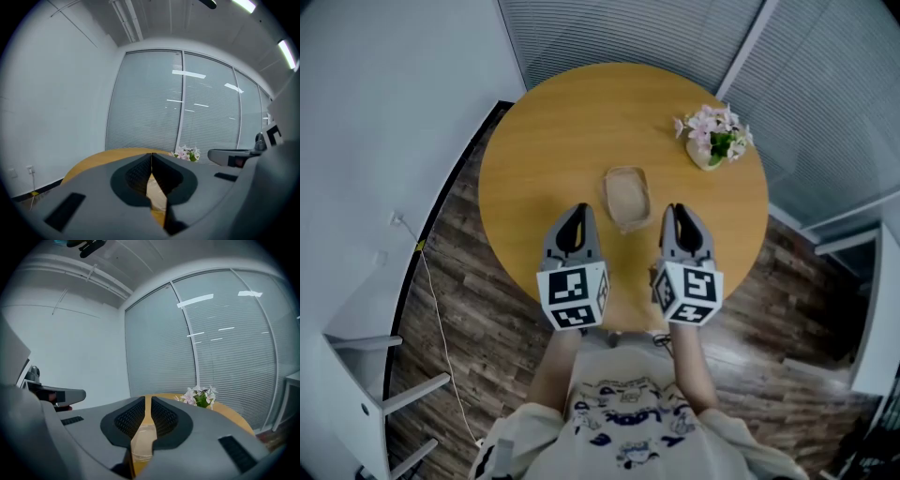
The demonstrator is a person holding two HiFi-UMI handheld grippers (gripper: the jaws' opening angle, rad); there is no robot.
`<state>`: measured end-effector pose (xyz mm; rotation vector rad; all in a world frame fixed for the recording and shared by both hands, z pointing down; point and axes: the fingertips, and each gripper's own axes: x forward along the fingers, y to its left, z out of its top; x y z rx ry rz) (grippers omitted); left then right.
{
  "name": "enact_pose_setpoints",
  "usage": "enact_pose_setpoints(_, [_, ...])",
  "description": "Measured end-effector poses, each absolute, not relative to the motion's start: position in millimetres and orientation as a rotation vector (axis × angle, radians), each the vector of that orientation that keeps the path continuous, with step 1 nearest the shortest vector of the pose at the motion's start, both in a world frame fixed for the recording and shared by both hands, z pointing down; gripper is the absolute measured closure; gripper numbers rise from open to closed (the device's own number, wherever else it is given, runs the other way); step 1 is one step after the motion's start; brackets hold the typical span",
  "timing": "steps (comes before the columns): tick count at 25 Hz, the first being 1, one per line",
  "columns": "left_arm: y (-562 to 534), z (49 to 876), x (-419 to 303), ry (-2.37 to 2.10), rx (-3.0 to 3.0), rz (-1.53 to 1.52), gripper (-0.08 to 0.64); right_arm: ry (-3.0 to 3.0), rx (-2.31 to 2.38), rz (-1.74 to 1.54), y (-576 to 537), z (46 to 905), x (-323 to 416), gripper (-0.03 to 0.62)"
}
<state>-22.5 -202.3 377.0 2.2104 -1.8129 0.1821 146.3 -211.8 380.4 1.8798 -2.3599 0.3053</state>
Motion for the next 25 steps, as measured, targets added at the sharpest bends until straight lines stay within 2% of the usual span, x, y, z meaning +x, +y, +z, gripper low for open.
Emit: enact_pose_setpoints(25, [-286.9, 465.8, -21.4, -1.632, 2.077, 0.338, 0.555, -2.17, 1.811, 0.545, -282.1, 473.2, 156.2, 0.565])
